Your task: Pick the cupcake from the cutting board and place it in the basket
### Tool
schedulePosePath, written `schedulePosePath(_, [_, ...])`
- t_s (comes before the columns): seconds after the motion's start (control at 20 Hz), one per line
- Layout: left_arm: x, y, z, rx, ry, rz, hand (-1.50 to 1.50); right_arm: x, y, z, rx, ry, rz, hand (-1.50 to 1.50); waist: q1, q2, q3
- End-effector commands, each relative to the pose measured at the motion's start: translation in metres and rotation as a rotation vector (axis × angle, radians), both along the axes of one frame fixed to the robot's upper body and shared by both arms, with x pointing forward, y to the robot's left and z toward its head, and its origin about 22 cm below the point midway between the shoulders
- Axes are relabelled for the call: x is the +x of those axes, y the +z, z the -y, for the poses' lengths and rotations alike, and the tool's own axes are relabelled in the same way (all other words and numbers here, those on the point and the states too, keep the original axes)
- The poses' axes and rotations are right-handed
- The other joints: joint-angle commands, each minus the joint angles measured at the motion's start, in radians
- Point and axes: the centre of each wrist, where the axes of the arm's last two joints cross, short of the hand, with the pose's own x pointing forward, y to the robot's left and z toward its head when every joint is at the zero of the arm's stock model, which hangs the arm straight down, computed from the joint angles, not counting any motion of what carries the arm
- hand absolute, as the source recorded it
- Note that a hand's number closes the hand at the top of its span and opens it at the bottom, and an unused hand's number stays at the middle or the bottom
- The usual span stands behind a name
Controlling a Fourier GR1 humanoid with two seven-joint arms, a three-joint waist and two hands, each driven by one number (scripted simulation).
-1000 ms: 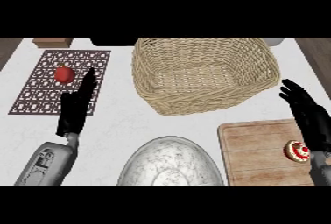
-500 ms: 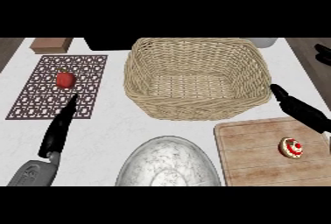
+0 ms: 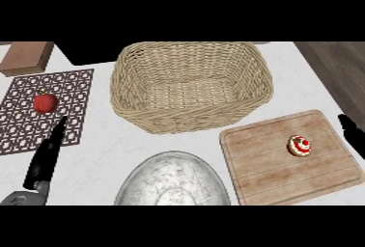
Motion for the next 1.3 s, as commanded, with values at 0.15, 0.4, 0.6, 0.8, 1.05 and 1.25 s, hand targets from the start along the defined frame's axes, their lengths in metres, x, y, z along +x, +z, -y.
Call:
schedulePosePath(0.15, [-0.008, 0.0, -0.004, 0.004, 0.007, 0.006, 0.0, -0.105, -0.117, -0.025, 0.013, -0.2, -0.397, -1.5, 0.018, 0.041, -0.009])
schedulePosePath(0.4, [-0.01, 0.007, -0.008, 0.013, -0.029, 0.009, 0.0, -0.157, -0.141, -0.069, -0.02, -0.293, -0.462, -1.5, 0.063, 0.042, -0.008])
schedulePosePath(0.6, [-0.012, 0.011, -0.012, 0.014, -0.036, 0.027, 0.0, -0.197, -0.139, -0.076, -0.035, -0.384, -0.486, -1.5, 0.078, 0.042, -0.005])
schedulePosePath(0.8, [-0.014, 0.007, 0.005, -0.008, -0.052, 0.02, 0.0, -0.219, -0.135, -0.093, 0.005, -0.423, -0.479, -1.5, 0.089, 0.046, -0.001])
schedulePosePath(1.05, [-0.016, 0.009, 0.003, -0.001, -0.065, 0.026, 0.0, -0.247, -0.118, -0.11, 0.018, -0.46, -0.472, -1.5, 0.106, 0.048, -0.001])
schedulePosePath(1.25, [-0.011, 0.009, 0.002, 0.002, -0.068, 0.018, 0.0, -0.247, -0.109, -0.117, 0.036, -0.467, -0.432, -1.5, 0.114, 0.05, -0.001])
